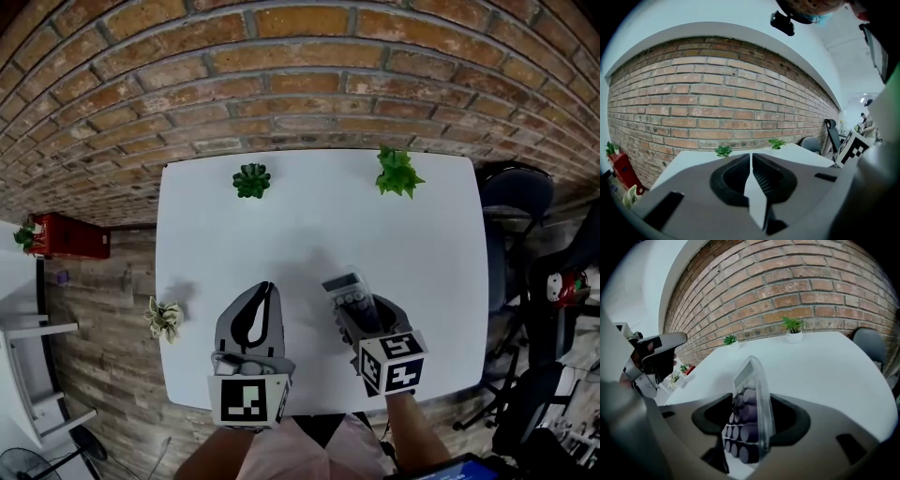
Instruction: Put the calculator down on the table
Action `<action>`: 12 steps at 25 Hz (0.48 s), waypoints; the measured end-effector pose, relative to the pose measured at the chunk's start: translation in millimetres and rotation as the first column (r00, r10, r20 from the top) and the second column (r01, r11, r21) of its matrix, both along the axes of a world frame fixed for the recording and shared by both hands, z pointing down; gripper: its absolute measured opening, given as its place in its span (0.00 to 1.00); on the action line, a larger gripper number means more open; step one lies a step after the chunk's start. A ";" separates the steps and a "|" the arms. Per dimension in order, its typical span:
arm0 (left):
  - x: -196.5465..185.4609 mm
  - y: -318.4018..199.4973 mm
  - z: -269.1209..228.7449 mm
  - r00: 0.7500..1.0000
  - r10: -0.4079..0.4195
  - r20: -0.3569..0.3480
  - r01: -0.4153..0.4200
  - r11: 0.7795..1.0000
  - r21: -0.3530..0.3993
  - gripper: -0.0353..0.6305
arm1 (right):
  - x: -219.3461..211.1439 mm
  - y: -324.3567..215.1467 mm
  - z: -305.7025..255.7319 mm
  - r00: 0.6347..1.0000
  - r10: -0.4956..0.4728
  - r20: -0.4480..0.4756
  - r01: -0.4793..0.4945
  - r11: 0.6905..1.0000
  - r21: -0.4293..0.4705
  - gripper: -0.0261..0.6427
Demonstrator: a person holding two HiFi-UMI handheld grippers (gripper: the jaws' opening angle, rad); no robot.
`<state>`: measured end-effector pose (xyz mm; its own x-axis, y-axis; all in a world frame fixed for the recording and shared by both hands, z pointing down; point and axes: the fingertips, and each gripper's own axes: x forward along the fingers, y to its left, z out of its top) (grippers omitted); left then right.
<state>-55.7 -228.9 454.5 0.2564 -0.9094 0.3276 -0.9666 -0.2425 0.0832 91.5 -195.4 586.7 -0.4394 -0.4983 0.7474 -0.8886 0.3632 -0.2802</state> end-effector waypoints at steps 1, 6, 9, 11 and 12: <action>1.1 -0.2 -0.8 1.000 -0.002 -0.007 0.002 1.000 0.000 0.09 | 1.2 0.4 0.3 1.000 0.003 -0.003 -0.003 1.000 0.001 0.41; 4.5 1.0 -0.4 1.000 0.011 0.001 -0.011 1.000 0.006 0.09 | 7.6 2.8 2.8 1.000 0.016 -0.009 -0.016 1.000 -0.004 0.45; 6.4 4.5 3.0 0.999 0.031 0.026 -0.031 1.000 -0.002 0.09 | 10.6 5.8 5.1 1.000 0.026 0.000 -0.026 1.000 -0.015 0.46; 8.7 4.4 0.7 1.000 0.027 0.012 -0.027 1.000 0.002 0.09 | 11.8 7.1 5.7 0.999 0.032 0.004 -0.032 0.999 -0.018 0.46; 10.1 3.9 -1.4 1.000 0.021 0.000 -0.021 1.000 0.005 0.09 | 12.5 7.4 5.7 0.999 0.034 0.004 -0.034 0.999 -0.017 0.46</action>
<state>-45.7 -225.0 453.1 0.2756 -0.9055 0.3227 -0.9612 -0.2635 0.0816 104.0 -188.0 592.4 -0.4258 -0.5001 0.7540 -0.8990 0.3281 -0.2900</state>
